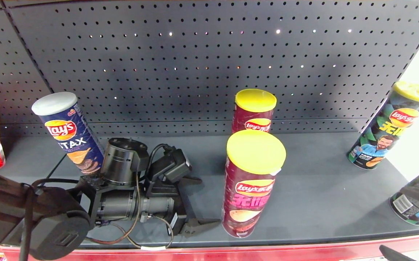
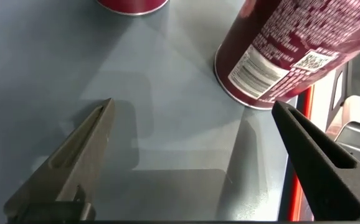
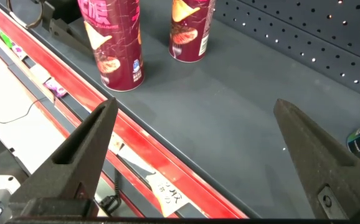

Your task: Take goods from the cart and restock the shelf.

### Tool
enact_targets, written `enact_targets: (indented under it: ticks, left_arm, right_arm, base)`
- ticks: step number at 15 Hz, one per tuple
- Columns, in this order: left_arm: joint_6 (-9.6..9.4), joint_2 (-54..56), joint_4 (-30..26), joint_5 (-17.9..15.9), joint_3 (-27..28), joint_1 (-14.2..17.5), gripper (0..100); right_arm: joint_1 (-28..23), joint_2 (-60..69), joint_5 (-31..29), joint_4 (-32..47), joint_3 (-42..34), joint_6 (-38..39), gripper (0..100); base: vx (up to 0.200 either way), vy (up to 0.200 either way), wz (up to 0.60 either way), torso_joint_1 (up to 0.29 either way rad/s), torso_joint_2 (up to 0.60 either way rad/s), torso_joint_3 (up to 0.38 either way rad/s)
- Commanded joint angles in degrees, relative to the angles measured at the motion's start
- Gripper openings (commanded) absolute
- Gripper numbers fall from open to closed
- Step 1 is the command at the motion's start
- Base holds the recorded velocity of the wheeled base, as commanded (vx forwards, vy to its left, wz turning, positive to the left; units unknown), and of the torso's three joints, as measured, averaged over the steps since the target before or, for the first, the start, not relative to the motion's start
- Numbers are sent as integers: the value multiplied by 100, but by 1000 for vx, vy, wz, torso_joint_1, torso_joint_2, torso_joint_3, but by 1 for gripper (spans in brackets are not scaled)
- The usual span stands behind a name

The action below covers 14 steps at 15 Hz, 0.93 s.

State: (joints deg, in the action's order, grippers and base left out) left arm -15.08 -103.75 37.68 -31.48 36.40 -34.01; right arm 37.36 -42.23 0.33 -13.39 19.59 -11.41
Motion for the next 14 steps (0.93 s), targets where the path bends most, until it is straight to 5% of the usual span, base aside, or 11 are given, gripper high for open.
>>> enact_targets:
  ticks: [1,14]
  left_arm:
    - [-4,-57,2,1,16,-9,100]
    - [-4,-136,2,1,122,-44,100]
  right_arm:
    - [-1,-5,2,-6,1,-2,100]
    - [-1,-14,2,-6,1,-2,100]
  base:
    - [0,0,0,0,0,0]
    - [0,0,0,0,0,0]
